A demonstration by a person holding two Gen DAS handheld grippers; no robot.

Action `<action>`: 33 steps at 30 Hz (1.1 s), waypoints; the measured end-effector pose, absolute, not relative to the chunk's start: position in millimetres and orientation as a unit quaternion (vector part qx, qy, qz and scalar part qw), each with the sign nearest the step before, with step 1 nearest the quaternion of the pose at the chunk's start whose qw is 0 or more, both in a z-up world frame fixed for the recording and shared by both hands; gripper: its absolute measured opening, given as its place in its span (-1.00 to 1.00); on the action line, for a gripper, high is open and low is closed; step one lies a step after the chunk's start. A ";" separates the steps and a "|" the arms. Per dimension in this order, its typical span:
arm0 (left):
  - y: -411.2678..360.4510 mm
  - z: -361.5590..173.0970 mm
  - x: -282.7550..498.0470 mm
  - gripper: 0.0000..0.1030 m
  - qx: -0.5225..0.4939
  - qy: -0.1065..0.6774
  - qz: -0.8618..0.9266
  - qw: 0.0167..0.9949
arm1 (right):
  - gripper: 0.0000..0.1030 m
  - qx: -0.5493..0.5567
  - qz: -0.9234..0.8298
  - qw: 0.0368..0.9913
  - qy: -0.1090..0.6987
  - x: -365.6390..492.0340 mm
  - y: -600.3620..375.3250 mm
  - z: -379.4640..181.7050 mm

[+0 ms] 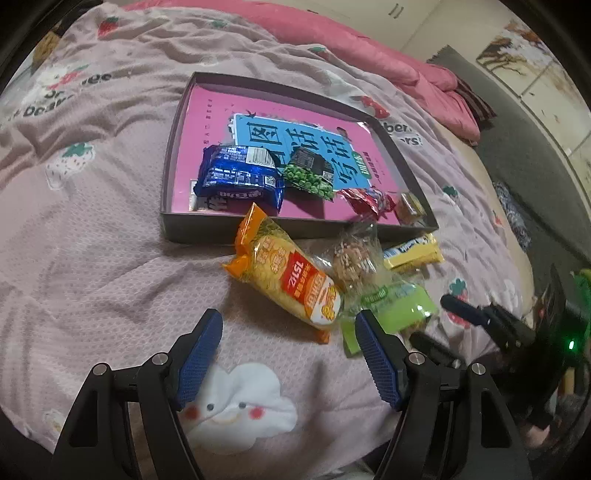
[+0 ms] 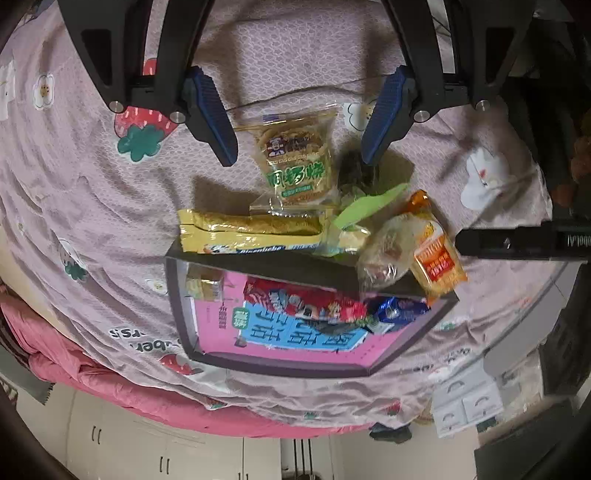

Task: Organize snacks
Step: 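Grasp the orange bread pack with the left tool while the right tool grasps the clear pastry pack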

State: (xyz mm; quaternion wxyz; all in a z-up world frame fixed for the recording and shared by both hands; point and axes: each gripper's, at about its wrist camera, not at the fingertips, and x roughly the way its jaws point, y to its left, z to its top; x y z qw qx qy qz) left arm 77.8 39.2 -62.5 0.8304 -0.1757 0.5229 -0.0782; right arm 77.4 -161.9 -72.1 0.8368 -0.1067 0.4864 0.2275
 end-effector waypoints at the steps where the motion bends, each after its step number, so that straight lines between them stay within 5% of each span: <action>1: 39.0 -64.5 80.6 0.47 -0.182 0.523 -0.077 0.829 | 0.34 -0.112 0.226 0.836 0.487 78.0 -160.7 -74.0; 24: 37.9 -96.0 124.8 0.44 -0.245 0.531 -0.025 0.811 | -0.13 -0.146 0.237 0.832 0.480 91.0 -151.3 -89.8; 33: 39.5 -95.3 123.0 -0.13 -0.227 0.532 -0.025 0.816 | -0.14 -0.091 0.237 0.850 0.461 89.6 -170.5 -69.3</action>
